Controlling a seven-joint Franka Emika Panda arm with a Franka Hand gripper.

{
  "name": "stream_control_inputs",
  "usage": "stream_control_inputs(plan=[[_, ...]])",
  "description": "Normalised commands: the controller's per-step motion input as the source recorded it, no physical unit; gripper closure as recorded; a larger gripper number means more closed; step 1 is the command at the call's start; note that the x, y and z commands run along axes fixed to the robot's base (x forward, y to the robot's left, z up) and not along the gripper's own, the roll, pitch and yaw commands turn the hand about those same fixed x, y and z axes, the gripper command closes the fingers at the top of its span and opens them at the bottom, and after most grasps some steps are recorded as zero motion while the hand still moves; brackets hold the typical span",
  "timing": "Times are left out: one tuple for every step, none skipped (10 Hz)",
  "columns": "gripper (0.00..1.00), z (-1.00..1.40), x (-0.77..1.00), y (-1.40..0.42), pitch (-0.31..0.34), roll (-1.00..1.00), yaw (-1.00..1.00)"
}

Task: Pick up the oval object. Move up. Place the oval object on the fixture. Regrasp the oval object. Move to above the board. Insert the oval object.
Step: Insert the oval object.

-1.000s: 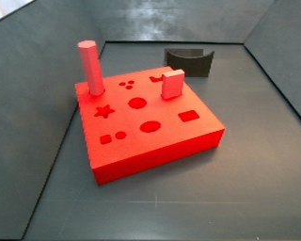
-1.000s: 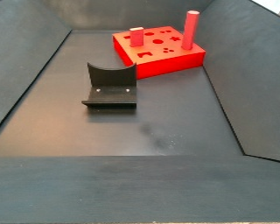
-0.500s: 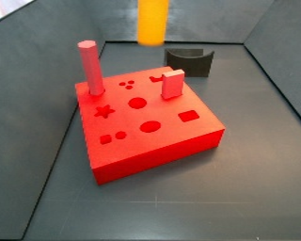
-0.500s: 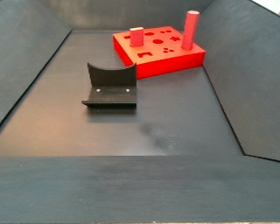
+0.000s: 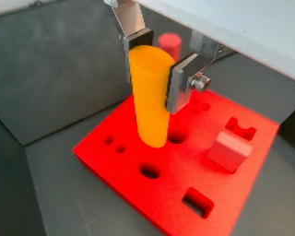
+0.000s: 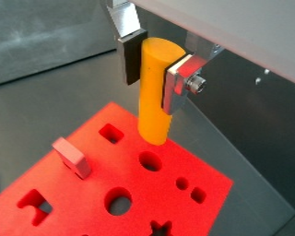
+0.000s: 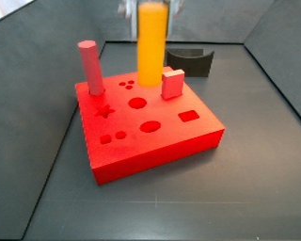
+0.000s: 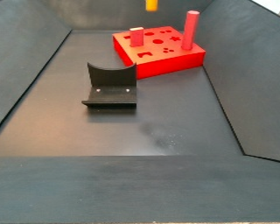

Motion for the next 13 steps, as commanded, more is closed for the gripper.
stream_control_inputs(plan=[[1.0,-0.64,-0.07,0.0,-0.267,-0.11,0.0],[1.0,-0.7,-0.01,0.0,-0.229,0.0,0.55],[1.0,-0.47,0.0,-0.16,-0.057,0.11,0.82],[1.0,-0.35,0.03,-0.19,0.0,0.17,0.74],[1.0,-0.27,0.11,-0.13,0.087,0.15,0.23],[1.0,-0.16,0.12,0.0,0.163,0.14,0.0],[1.0,-0.19,0.1,0.0,0.184,0.18,0.0],[1.0,-0.3,0.05,-0.01,0.141,0.19,0.0],[1.0,-0.36,0.0,-0.05,0.049,0.17,0.02],[1.0,-0.19,0.0,-0.03,0.073,0.12,0.0],[1.0,-0.12,0.0,-0.07,0.034,0.1,0.0],[1.0,-0.09,0.0,-0.07,0.011,0.06,0.0],[1.0,-0.07,0.05,-0.04,0.039,0.05,0.0]])
